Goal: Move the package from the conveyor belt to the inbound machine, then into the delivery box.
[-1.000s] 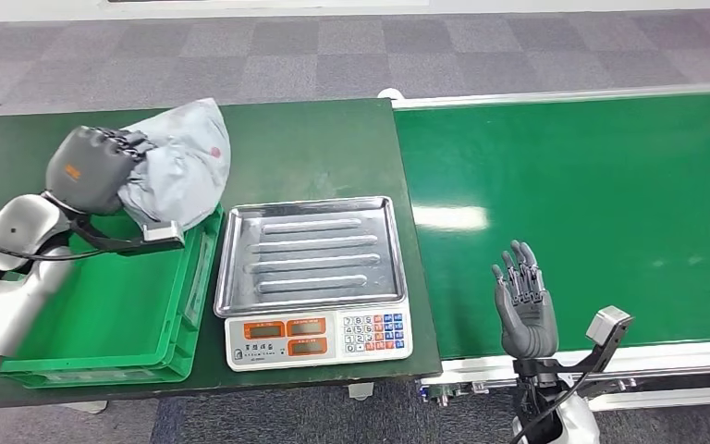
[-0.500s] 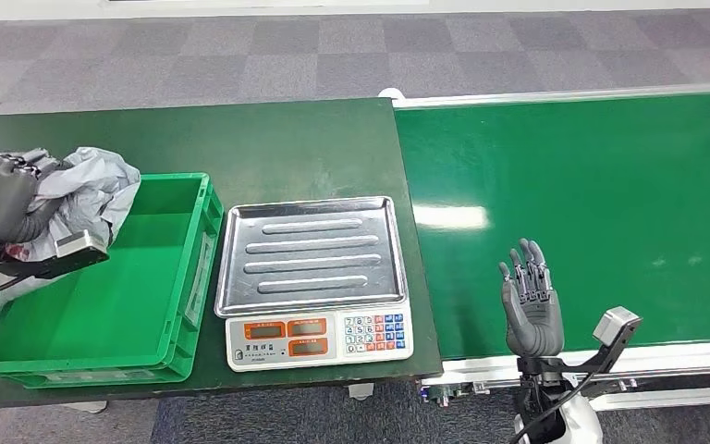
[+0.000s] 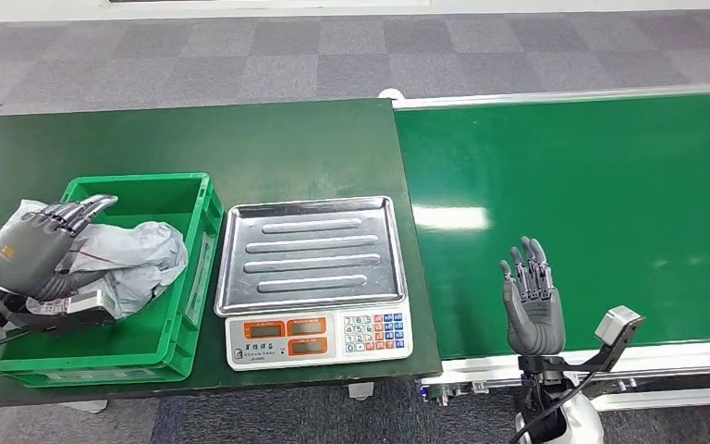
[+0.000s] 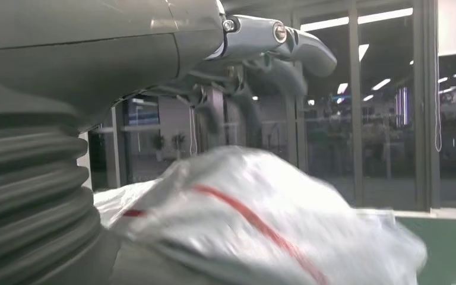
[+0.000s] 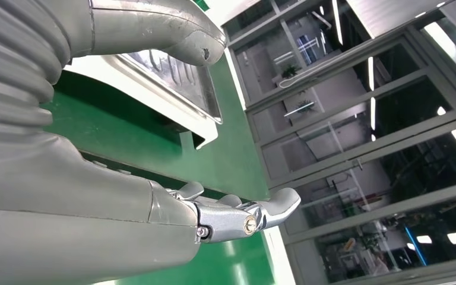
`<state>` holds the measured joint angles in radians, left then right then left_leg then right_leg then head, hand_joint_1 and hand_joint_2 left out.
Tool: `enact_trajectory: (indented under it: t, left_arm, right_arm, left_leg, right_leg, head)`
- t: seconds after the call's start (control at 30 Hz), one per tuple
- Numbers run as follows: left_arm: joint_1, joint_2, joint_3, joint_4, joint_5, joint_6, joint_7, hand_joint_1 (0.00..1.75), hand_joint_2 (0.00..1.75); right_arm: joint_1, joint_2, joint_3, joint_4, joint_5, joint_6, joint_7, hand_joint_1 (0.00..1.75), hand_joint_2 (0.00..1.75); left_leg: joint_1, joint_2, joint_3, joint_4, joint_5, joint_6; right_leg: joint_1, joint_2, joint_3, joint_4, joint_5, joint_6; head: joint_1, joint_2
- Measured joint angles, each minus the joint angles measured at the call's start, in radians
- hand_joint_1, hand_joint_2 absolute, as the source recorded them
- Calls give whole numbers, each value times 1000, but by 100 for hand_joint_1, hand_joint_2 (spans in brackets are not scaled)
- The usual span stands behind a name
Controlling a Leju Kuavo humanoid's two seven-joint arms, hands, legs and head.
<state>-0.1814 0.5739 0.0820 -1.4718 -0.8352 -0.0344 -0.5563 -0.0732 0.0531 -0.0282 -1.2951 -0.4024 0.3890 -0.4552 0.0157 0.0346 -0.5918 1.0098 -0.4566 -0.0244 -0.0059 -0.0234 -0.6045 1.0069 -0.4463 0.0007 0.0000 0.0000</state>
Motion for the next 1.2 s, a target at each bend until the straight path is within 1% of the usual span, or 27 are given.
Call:
enact_trajectory:
  t: [0.2, 0.33, 0.43, 0.57, 0.63, 0.7, 0.73, 0.83, 0.87, 0.93, 1.03, 1.1, 1.17, 1.2]
  left_arm:
    - [-51, -40, -30, 48, 91, -66, 6, 0, 175]
    - [-91, -93, -57, 86, 224, -123, 10, 0, 175]
    - [-132, -160, -77, 119, 394, -197, 23, 0, 175]
    - [-180, -275, -105, 162, 668, -319, 54, 0, 175]
    - [-190, -333, -126, 176, 753, -341, 64, 0, 175]
    - [-193, -389, -154, 186, 798, -335, 66, 0, 175]
    - [-193, -414, -169, 190, 810, -327, 66, 0, 175]
    - [-191, -493, -216, 200, 841, -283, 71, 0, 175]
    - [-190, -521, -229, 204, 850, -262, 76, 0, 175]
    - [-189, -574, -253, 214, 871, -214, 90, 0, 175]
    - [-186, -650, -278, 232, 915, -156, 104, 0, 175]
    - [-177, -689, -287, 239, 938, -111, 105, 0, 175]
    - [-159, -729, -293, 237, 949, -37, 96, 0, 175]
    - [-153, -740, -295, 235, 951, -15, 93, 0, 175]
  right_arm:
    - [2, 6, 0, 0, 11, -7, 12, 0, 175]
    - [3, 13, 0, 0, 23, -14, 22, 0, 175]
    - [2, 17, 2, -1, 42, -31, 30, 0, 175]
    - [-3, 24, 16, -3, 88, -67, 40, 0, 175]
    - [-11, 26, 33, -3, 118, -93, 42, 0, 175]
    - [-23, 29, 54, -2, 150, -118, 46, 0, 175]
    - [-31, 29, 65, -2, 163, -128, 48, 0, 131]
    - [-58, 32, 106, 5, 203, -163, 50, 0, 131]
    - [-68, 34, 121, 9, 213, -176, 50, 0, 175]
    - [-90, 38, 152, 21, 223, -201, 50, 0, 175]
    - [-117, 42, 201, 36, 240, -245, 27, 0, 175]
    - [-129, 49, 230, 38, 245, -281, 13, 0, 175]
    - [-133, 64, 258, 29, 247, -334, 9, 0, 175]
    - [-133, 68, 265, 26, 247, -350, 9, 0, 175]
  left_leg:
    - [0, 0, 0, 0, 0, 0]
    - [0, -1, 0, 0, 0, 0]
    - [-1, -3, 0, 0, 0, 0]
    - [-2, -4, 0, 0, 0, 0]
    - [-3, -3, 0, 0, 0, 1]
    - [-3, -3, 0, 1, 0, 1]
    - [-3, -3, 0, 1, 0, 1]
    - [-3, -3, 0, 1, 0, 1]
    - [-3, -3, 0, 1, 0, 1]
    - [-3, -4, 0, 1, 0, 1]
    - [-3, -4, 0, 1, 0, 1]
    - [-3, -4, 0, 1, 0, 1]
    - [-3, -4, 0, 1, 0, 1]
    - [-3, -4, 0, 1, 0, 1]
  right_leg:
    - [0, 0, 0, 0, 0, 0]
    - [0, 0, 0, 0, 0, 0]
    - [-1, -2, 1, 0, 0, 0]
    - [-2, -3, 2, 0, 1, 1]
    - [-3, -3, 2, 0, 1, 1]
    - [-3, -3, 2, 0, 1, 1]
    - [-3, -3, 2, 0, 1, 1]
    - [-3, -3, 2, 0, 1, 1]
    - [-3, -3, 2, 0, 1, 1]
    - [-3, -3, 2, 0, 1, 1]
    - [-3, -3, 2, 0, 1, 1]
    - [-3, -3, 2, 0, 1, 1]
    - [-3, -3, 2, 0, 1, 1]
    - [-3, -3, 2, 0, 1, 1]
  head:
    - [0, 0]
    - [0, 0]
    - [0, 0]
    - [0, 0]
    - [0, 0]
    - [0, 0]
    - [0, 0]
    - [0, 0]
    - [0, 0]
    - [0, 0]
    - [0, 0]
    - [0, 0]
    - [0, 0]
    - [0, 0]
